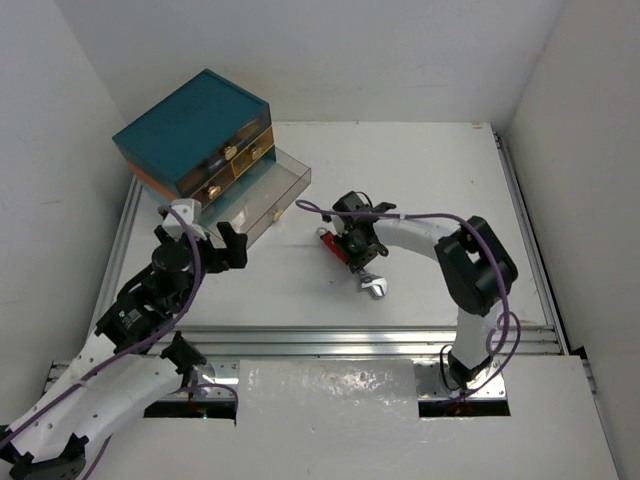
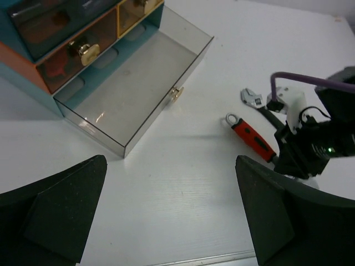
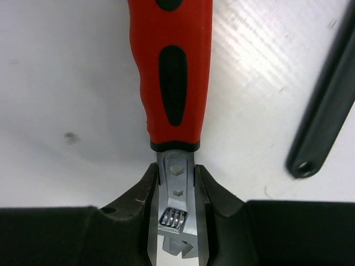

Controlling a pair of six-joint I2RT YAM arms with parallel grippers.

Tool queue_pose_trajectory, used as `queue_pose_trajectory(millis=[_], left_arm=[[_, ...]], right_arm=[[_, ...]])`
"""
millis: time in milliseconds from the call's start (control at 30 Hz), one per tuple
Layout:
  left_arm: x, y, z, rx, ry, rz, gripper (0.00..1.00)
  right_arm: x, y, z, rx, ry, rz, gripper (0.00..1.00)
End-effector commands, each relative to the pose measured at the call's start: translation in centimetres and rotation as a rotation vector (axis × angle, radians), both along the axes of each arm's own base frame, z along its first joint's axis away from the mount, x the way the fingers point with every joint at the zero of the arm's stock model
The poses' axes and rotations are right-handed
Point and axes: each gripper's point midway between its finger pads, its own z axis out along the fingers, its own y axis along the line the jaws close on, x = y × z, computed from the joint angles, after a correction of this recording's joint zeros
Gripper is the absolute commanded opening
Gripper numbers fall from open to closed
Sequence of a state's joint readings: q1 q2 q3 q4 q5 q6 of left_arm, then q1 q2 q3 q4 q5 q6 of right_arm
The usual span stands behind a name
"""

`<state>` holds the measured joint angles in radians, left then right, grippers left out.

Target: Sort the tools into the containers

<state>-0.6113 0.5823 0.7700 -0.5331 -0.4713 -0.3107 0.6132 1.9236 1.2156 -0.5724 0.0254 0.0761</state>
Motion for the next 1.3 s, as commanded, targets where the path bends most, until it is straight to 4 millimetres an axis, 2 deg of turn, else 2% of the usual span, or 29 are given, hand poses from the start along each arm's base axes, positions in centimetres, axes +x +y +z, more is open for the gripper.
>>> queue_pose_trajectory(millis=[0, 100, 167, 300, 333, 433, 567, 600, 667, 700, 733, 767, 800, 867, 933, 1000, 1100, 1133, 1200, 1267], left_arm=[[0.3, 1.2, 1.6, -0.047, -0.067, 0.072, 1.0], [0.3, 1.3, 1.6, -0.048, -0.068, 0.076, 1.0], [0.4, 1.2, 1.4, -0.042, -0.062, 0.077, 1.0], [0.6, 1.2, 1.2, -0.035, -0.052, 0.075, 1.0], [0.6, 1.2, 1.2, -0.035, -0.052, 0.077, 1.0], [0.6, 1.4, 1.3, -0.038, -0.058, 0.086, 1.0], [0.5, 2.0, 1.6, -0.044, -0.07, 0.109, 1.0], [0.5, 2.1, 1.7, -0.045, -0.074, 0.115, 1.0], [0.3, 2.5, 2.0, -0.051, -0.085, 0.132, 0.99], [0.3, 2.9, 2.2, -0.056, -0.095, 0.146, 1.0], [0.3, 2.9, 2.2, -0.056, -0.095, 0.147, 1.0], [0.2, 3.1, 2.3, -0.061, -0.102, 0.155, 1.0], [0.1, 3.2, 2.4, -0.064, -0.107, 0.157, 1.0], [0.1, 3.4, 2.6, -0.07, -0.113, 0.163, 1.0], [0.1, 3.5, 2.6, -0.07, -0.116, 0.165, 1.0], [0.2, 3.5, 2.6, -0.067, -0.116, 0.161, 1.0], [0.4, 3.4, 2.5, -0.064, -0.112, 0.153, 1.0], [0.4, 3.4, 2.4, -0.06, -0.107, 0.15, 1.0], [0.4, 3.3, 2.3, -0.06, -0.106, 0.145, 1.0], [0.3, 3.3, 2.5, -0.064, -0.111, 0.14, 1.0]], right_arm=[[2.8, 3.4, 6.7, 0.235, -0.215, -0.15, 0.0], [3.6, 4.2, 8.5, 0.334, -0.28, -0.215, 0.0], [3.4, 4.4, 8.5, 0.374, -0.29, -0.256, 0.0], [4.2, 5.8, 10.3, 0.471, -0.318, -0.278, 0.0], [3.8, 6.9, 10.9, 0.53, -0.291, -0.27, 0.0], [4.8, 9.3, 13.6, 0.671, -0.285, -0.296, 0.0], [6.3, 13.2, 18.5, 0.898, -0.246, -0.338, 0.0], [7.1, 14.2, 20.0, 0.977, -0.242, -0.373, 0.0], [8.7, 15.9, 21.0, 1.037, -0.223, -0.404, 0.0], [10.0, 17.6, 22.1, 1.128, -0.198, -0.425, 0.0], [9.9, 17.7, 22.3, 1.145, -0.171, -0.457, 0.0], [10.7, 19.0, 21.5, 1.174, -0.124, -0.468, 0.0], [11.5, 20.1, 22.7, 1.254, -0.129, -0.451, 0.0], [13.4, 22.4, 23.4, 1.377, -0.078, -0.466, 0.0], [15.0, 23.9, 23.6, 1.455, -0.034, -0.515, 0.0], [16.2, 24.6, 25.0, 1.515, -0.072, -0.523, 0.0], [17.8, 25.4, 24.6, 1.521, -0.14, -0.586, 0.0], [18.3, 26.0, 25.3, 1.509, -0.145, -0.597, 0.0], [19.6, 27.2, 25.3, 1.491, -0.173, -0.597, 0.0], [20.0, 27.6, 23.9, 1.457, -0.162, -0.63, 0.03]])
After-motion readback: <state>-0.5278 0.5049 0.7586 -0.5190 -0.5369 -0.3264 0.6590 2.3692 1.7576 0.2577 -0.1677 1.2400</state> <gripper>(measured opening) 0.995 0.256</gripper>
